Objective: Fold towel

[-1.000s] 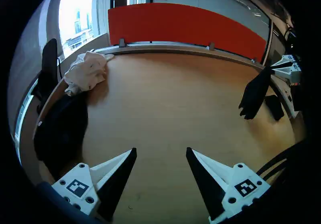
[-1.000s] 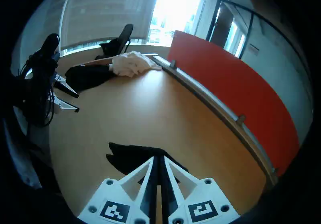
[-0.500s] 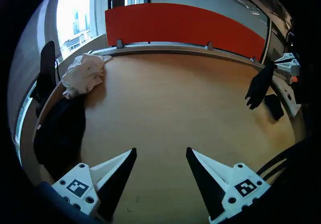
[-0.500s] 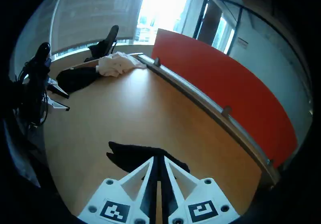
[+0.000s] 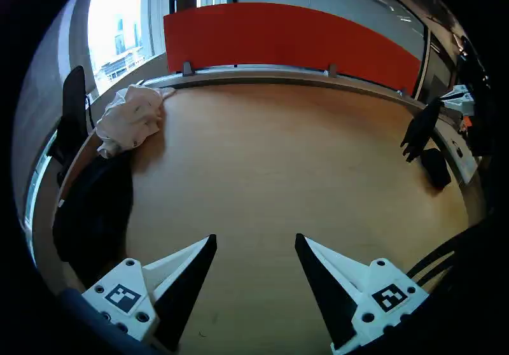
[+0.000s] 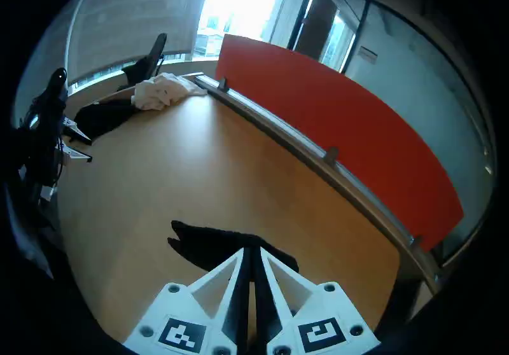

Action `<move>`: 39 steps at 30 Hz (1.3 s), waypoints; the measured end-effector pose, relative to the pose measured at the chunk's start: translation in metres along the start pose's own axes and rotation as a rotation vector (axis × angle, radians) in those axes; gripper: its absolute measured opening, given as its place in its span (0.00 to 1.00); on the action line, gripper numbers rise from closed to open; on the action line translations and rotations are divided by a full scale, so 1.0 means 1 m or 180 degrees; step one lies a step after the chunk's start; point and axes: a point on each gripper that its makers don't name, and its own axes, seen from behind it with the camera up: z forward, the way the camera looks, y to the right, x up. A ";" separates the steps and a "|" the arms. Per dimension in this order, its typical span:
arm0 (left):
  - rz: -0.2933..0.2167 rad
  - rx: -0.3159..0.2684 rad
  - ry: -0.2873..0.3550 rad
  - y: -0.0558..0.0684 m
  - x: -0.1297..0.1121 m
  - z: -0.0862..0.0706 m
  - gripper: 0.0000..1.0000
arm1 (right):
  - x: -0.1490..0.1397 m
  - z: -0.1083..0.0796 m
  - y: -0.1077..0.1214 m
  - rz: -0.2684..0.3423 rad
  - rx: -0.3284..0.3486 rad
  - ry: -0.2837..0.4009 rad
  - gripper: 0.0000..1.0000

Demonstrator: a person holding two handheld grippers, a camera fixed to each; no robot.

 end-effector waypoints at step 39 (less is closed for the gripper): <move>0.0097 0.0052 -0.0055 0.015 0.003 0.002 0.91 | -0.083 -0.019 0.142 0.0231 -0.0477 -0.0461 0.04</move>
